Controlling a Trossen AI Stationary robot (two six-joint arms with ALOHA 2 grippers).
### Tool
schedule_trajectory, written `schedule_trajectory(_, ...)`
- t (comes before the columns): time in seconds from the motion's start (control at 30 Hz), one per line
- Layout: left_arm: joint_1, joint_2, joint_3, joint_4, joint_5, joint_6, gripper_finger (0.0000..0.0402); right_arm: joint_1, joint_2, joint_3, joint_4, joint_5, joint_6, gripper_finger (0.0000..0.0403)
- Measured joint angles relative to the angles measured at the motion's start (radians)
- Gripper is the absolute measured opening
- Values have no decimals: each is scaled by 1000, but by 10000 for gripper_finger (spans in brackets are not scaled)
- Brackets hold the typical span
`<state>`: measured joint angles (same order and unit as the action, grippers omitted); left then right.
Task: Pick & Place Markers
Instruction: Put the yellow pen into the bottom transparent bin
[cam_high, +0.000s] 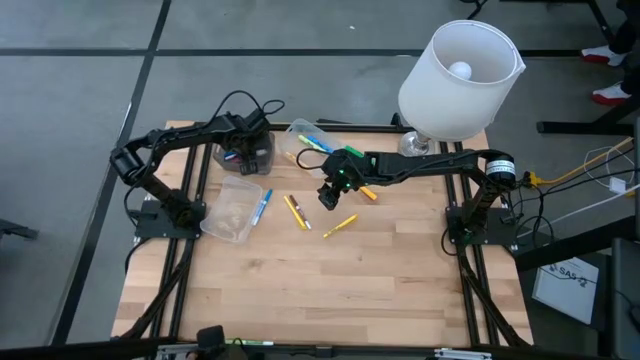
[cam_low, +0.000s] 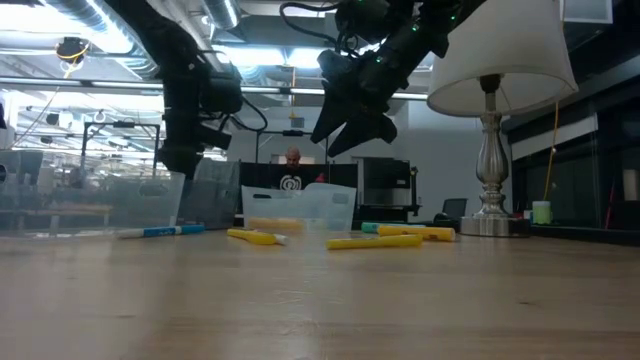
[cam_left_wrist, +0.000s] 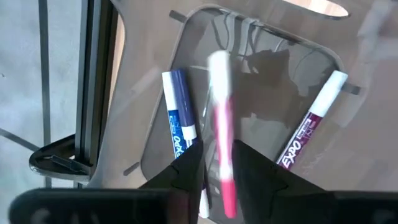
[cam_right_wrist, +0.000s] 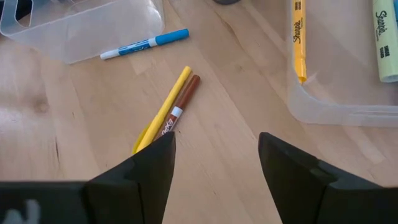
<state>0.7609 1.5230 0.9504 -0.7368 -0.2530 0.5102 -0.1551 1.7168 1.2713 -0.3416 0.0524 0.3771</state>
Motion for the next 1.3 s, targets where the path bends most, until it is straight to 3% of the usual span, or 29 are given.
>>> schedule_trajectory(0.37, 0, -5, 36, -89, 7, -38, 133, 0, 0, 0, 0, 0, -22, 228)
schedule_trajectory(0.77, 0, -25, 219, -157, 43, -157, 129, -6, 0, 0, 0, 0, -11, 228)
schedule_trajectory(1.0, 0, -156, 251, -155, 50, -231, 127, -6, 0, 0, 0, 0, -10, 228)
schedule_trajectory(1.3, -4, -370, 251, -74, 177, -395, 127, -6, 0, 0, 0, 0, -13, 228)
